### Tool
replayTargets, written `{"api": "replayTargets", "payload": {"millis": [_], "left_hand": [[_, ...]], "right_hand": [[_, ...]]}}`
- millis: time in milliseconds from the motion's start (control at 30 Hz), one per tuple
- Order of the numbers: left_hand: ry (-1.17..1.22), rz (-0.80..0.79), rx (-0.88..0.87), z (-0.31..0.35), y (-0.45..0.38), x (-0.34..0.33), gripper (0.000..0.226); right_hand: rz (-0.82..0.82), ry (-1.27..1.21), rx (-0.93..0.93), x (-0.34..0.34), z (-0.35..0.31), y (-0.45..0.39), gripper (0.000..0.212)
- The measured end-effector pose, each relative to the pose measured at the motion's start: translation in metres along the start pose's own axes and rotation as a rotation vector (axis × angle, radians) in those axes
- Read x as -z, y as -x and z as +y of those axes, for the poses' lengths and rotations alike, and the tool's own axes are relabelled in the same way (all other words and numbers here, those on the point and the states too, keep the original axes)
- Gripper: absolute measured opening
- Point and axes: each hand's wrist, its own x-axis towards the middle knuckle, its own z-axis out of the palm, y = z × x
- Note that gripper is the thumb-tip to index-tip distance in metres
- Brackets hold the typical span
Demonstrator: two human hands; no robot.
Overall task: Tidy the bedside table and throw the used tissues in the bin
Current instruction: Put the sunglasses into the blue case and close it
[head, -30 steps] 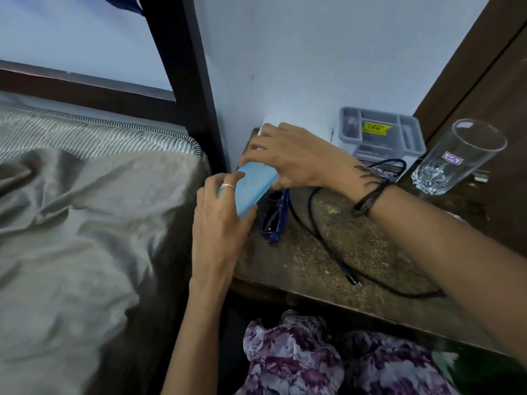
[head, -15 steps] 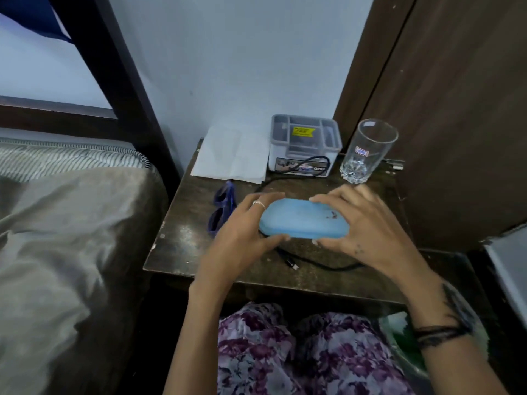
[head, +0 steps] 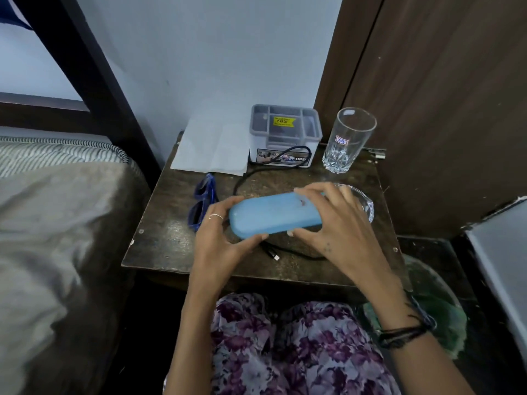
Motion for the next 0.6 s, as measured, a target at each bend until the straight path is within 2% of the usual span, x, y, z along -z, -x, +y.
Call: {"api": "replayTargets", "payload": {"millis": [67, 133, 267, 333, 400, 500, 600], "left_hand": [[0.035, 0.132, 0.0, 0.006, 0.001, 0.005, 0.062], [0.047, 0.224, 0.004, 0.009, 0.001, 0.007, 0.063], [0.032, 0.303, 0.012, 0.017, 0.006, -0.005, 0.062], [0.041, 0.303, 0.008, 0.02, 0.009, -0.014, 0.061], [0.073, 0.24, 0.02, 0.02, 0.01, -0.021, 0.061], [0.125, 0.06, 0.021, 0.013, 0.009, -0.022, 0.062], [0.129, -0.053, 0.005, 0.005, 0.006, -0.013, 0.061]], "right_hand": [[0.074, -0.161, -0.122, 0.007, -0.011, -0.005, 0.062], [0.153, -0.492, -0.306, 0.008, -0.024, -0.009, 0.053], [0.164, -1.214, -0.703, -0.003, -0.056, -0.012, 0.042], [0.171, -1.512, -0.833, -0.011, -0.07, -0.016, 0.042], [0.195, -1.62, -0.916, -0.018, -0.077, -0.02, 0.05], [0.188, -1.581, -0.976, -0.025, -0.066, -0.028, 0.051], [0.006, -1.479, -0.875, -0.016, -0.039, -0.04, 0.045]]}}
